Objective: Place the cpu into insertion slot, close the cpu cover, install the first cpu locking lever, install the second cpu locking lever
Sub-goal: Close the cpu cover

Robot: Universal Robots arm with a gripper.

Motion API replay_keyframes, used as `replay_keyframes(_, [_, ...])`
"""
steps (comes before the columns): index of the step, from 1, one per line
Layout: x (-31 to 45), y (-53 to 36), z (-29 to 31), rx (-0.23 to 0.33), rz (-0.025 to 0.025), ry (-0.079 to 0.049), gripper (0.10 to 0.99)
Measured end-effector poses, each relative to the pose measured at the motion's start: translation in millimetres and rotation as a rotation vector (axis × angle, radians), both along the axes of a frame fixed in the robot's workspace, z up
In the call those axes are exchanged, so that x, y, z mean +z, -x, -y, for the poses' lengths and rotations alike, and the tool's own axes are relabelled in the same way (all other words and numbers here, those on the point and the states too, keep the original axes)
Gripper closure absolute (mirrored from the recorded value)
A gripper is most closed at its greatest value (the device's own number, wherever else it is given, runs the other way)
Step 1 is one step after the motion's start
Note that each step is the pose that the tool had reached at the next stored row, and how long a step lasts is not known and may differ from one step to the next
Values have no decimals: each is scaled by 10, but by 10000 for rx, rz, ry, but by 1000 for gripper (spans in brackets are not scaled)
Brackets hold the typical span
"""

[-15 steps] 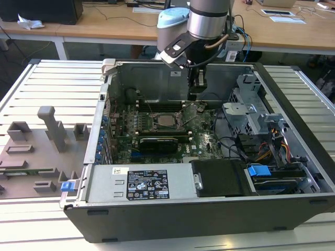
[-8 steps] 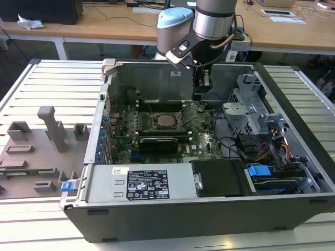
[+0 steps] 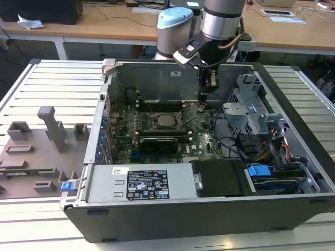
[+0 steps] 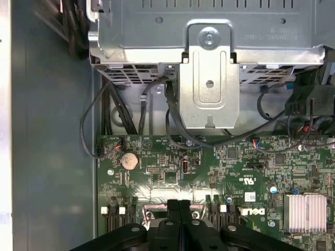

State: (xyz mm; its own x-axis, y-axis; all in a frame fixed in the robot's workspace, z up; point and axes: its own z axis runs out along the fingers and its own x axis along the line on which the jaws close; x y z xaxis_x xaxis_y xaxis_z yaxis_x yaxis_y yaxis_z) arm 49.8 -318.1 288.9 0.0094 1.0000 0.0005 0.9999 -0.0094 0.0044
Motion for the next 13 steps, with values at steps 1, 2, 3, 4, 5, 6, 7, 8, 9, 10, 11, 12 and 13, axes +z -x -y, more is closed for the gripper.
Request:
replay_keyframes(1, [0,-13,0,0,0,1,980])
replay_keyframes(2, [0,-24,0,0,0,0,980])
replay_keyframes(3, [0,-34,0,0,0,0,980])
replay_keyframes(4, [-1,-41,0,-1,0,0,980])
replay_keyframes(5, [-1,-50,0,-1,0,0,980])
replay_keyframes(6, [-3,-63,0,-1,0,0,980])
replay_keyframes(7, [-8,-72,0,0,-3,2,980])
replay_keyframes(8, [-17,-79,0,0,-5,0,980])
replay_keyframes(9, [-23,-79,0,-1,-6,0,980])
replay_keyframes(10, [-29,-79,0,-2,-7,1,980])
replay_keyframes(11, [-40,-79,0,-2,-7,0,980])
replay_keyframes(12, [-53,-80,0,-1,-7,0,980])
replay_keyframes(13, [-61,-80,0,-1,-7,0,980])
